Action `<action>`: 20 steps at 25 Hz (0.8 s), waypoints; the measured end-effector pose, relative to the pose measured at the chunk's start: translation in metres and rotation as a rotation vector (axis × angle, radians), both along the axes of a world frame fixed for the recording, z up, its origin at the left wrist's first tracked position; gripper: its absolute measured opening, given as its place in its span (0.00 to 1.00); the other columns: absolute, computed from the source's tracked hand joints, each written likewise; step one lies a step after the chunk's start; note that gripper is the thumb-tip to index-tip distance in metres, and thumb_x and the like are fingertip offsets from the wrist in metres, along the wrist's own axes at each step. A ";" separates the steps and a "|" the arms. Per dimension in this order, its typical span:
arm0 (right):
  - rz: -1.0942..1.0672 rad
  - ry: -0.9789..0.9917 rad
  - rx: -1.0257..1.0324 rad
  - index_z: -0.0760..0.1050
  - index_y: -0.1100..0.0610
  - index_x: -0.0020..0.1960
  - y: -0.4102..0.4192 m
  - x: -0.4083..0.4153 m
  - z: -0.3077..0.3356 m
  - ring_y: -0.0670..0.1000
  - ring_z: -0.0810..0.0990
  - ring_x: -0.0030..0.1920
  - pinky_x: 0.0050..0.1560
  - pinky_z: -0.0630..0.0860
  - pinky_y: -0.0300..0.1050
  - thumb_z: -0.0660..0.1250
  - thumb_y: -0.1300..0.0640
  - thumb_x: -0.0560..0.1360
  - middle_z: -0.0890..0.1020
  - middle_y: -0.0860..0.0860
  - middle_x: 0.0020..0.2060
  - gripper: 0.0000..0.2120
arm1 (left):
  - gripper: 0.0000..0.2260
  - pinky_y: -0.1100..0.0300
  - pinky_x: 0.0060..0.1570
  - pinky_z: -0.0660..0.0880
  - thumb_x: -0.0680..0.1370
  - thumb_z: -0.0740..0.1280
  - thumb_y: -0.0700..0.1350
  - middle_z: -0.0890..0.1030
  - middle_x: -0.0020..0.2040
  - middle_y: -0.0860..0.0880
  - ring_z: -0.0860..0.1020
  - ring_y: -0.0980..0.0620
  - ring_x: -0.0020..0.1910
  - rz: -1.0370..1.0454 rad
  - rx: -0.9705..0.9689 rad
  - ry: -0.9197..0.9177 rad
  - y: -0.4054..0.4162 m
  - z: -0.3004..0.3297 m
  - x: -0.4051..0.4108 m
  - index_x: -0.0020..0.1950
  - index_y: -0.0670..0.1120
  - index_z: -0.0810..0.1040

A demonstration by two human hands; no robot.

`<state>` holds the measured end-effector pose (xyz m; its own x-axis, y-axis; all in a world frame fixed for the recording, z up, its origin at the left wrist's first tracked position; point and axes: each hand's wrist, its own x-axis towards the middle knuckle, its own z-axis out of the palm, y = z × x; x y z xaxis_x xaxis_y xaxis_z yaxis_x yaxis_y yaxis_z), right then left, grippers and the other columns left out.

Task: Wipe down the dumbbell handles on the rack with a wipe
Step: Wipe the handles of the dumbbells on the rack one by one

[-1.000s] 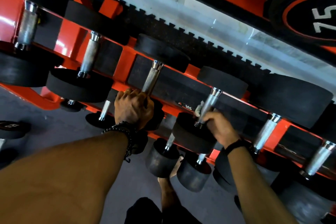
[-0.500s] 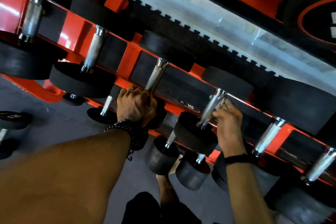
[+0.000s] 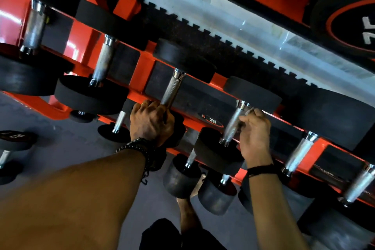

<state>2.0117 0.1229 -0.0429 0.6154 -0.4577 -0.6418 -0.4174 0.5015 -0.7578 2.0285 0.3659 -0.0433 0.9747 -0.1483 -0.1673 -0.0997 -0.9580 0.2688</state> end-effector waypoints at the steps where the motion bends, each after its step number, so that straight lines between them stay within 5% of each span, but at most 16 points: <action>1: 0.017 -0.030 0.004 0.70 0.56 0.41 0.003 -0.003 -0.001 0.48 0.73 0.39 0.43 0.70 0.39 0.63 0.71 0.60 0.72 0.51 0.37 0.14 | 0.14 0.50 0.41 0.74 0.73 0.60 0.50 0.79 0.33 0.45 0.77 0.39 0.37 0.000 0.000 0.014 0.000 0.000 0.001 0.34 0.43 0.79; 4: 0.029 0.003 0.020 0.72 0.65 0.53 0.000 -0.001 -0.006 0.54 0.77 0.50 0.54 0.72 0.42 0.64 0.70 0.58 0.78 0.56 0.47 0.23 | 0.15 0.49 0.42 0.74 0.73 0.59 0.50 0.79 0.34 0.45 0.77 0.39 0.38 -0.002 -0.011 0.005 0.002 -0.002 0.001 0.35 0.43 0.79; 6: 0.008 0.074 0.050 0.72 0.68 0.57 -0.010 0.001 -0.007 0.58 0.78 0.50 0.52 0.73 0.46 0.70 0.66 0.56 0.79 0.60 0.50 0.29 | 0.15 0.49 0.42 0.74 0.73 0.59 0.50 0.79 0.34 0.45 0.77 0.39 0.38 -0.008 -0.018 0.005 0.001 0.000 0.000 0.35 0.43 0.79; 9: 0.089 0.061 -0.057 0.77 0.61 0.51 -0.004 -0.008 -0.004 0.49 0.79 0.49 0.53 0.75 0.43 0.72 0.69 0.67 0.80 0.54 0.49 0.14 | 0.15 0.49 0.42 0.74 0.73 0.59 0.50 0.79 0.34 0.45 0.77 0.39 0.38 -0.005 -0.010 0.017 0.001 0.000 0.001 0.35 0.43 0.79; 11: 0.081 0.076 0.024 0.76 0.64 0.59 -0.004 0.000 -0.006 0.51 0.81 0.54 0.60 0.75 0.47 0.79 0.64 0.63 0.81 0.56 0.55 0.26 | 0.14 0.49 0.42 0.74 0.73 0.60 0.50 0.79 0.34 0.45 0.77 0.39 0.37 -0.005 -0.010 -0.013 0.001 -0.001 0.002 0.35 0.43 0.79; 12: 0.090 0.083 0.108 0.77 0.66 0.59 -0.008 0.009 -0.009 0.53 0.82 0.54 0.61 0.76 0.48 0.80 0.60 0.60 0.82 0.58 0.54 0.30 | 0.14 0.49 0.41 0.73 0.73 0.60 0.49 0.79 0.34 0.44 0.77 0.39 0.37 -0.011 -0.008 -0.016 0.001 -0.001 0.000 0.35 0.43 0.79; 14: 0.148 0.173 0.158 0.81 0.63 0.50 -0.013 0.029 -0.017 0.51 0.83 0.46 0.51 0.79 0.43 0.80 0.59 0.61 0.85 0.54 0.44 0.19 | 0.14 0.49 0.41 0.73 0.73 0.60 0.49 0.79 0.34 0.44 0.77 0.39 0.37 -0.014 -0.002 -0.016 0.001 0.001 -0.001 0.35 0.43 0.79; 17: 0.096 0.238 -0.030 0.78 0.63 0.50 -0.002 0.037 -0.027 0.47 0.83 0.36 0.35 0.77 0.38 0.77 0.63 0.67 0.83 0.54 0.39 0.14 | 0.13 0.50 0.41 0.73 0.72 0.61 0.49 0.79 0.33 0.44 0.77 0.39 0.37 -0.008 0.003 -0.019 -0.002 0.000 0.002 0.34 0.43 0.78; 20: 0.168 0.244 -0.728 0.78 0.59 0.40 0.009 0.016 -0.029 0.42 0.78 0.31 0.35 0.74 0.36 0.77 0.55 0.69 0.83 0.52 0.37 0.10 | 0.14 0.50 0.39 0.74 0.72 0.60 0.49 0.79 0.33 0.43 0.76 0.39 0.36 -0.011 -0.011 -0.031 -0.002 0.003 0.000 0.33 0.42 0.78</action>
